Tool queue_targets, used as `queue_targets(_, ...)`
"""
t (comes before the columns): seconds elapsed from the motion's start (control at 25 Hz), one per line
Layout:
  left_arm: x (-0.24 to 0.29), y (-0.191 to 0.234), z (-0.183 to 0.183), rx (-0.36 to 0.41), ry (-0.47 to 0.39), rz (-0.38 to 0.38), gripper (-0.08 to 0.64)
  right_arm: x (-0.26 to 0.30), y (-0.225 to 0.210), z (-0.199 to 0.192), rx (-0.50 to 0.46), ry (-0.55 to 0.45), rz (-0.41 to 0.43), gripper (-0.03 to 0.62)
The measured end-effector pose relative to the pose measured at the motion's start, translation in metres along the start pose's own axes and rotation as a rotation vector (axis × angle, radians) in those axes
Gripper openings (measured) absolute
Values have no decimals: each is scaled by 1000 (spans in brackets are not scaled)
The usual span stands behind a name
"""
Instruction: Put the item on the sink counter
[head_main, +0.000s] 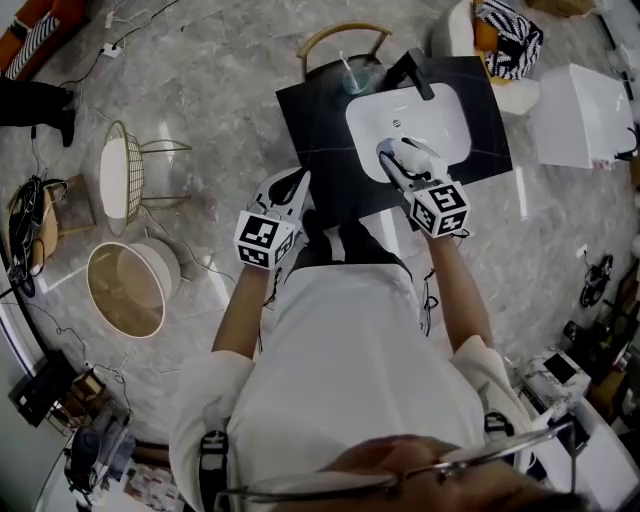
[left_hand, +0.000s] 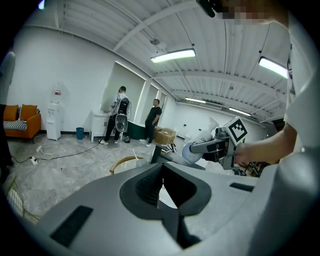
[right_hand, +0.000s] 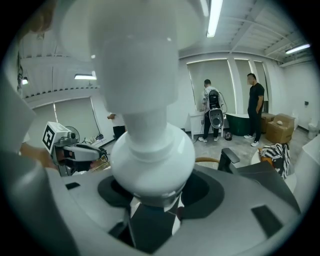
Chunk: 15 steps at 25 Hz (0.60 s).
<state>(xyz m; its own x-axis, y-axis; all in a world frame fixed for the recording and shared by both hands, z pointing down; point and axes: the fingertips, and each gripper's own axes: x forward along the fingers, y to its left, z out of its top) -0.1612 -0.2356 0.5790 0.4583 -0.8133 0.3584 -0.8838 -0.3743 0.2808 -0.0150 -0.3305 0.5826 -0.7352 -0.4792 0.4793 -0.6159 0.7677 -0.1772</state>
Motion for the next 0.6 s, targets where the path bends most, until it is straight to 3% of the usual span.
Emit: queue_targets(0.6,4,39,1,-90,-51,213,3,134,-9,-21,-135,150,168,249)
